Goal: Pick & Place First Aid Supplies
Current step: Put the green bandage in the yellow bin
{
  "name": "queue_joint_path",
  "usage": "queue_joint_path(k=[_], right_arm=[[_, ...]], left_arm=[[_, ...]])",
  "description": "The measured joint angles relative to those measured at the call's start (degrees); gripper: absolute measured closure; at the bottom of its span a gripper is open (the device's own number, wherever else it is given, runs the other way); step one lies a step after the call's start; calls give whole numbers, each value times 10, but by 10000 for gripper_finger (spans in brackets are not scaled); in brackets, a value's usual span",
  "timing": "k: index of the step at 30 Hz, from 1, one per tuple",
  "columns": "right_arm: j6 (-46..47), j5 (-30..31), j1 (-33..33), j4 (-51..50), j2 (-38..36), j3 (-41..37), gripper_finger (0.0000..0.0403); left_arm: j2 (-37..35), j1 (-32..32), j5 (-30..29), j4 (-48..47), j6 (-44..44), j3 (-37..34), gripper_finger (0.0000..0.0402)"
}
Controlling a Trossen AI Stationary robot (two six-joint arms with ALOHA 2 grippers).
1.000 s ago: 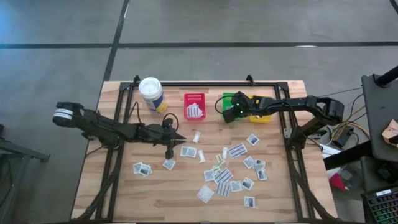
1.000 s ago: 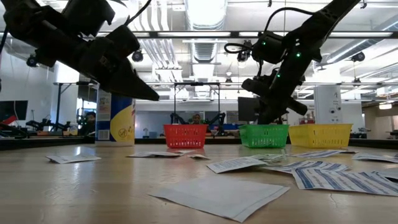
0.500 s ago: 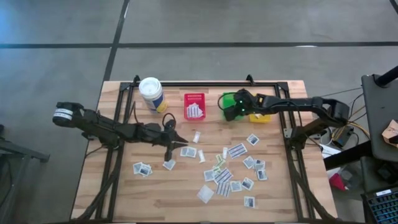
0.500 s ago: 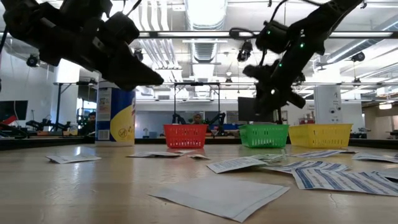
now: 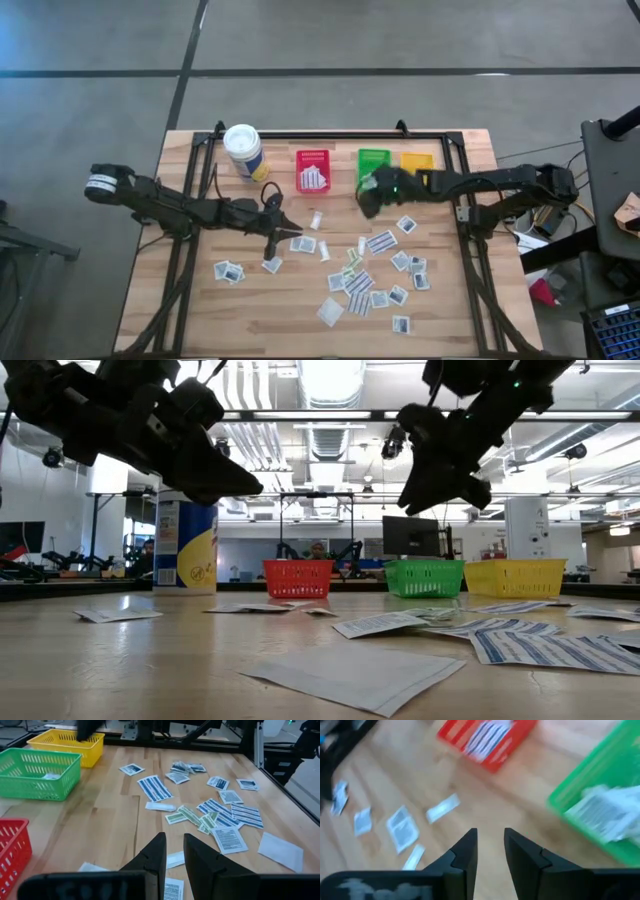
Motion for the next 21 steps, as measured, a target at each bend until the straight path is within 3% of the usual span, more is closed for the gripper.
queue_joint_path(k=[13,21], right_arm=[[17,44,151,2,23,0,332],[-25,45,225,3,23,0,332]], left_arm=[[0,0,1,-1,-5,0,337],[0,0,1,-1,-2,0,337]])
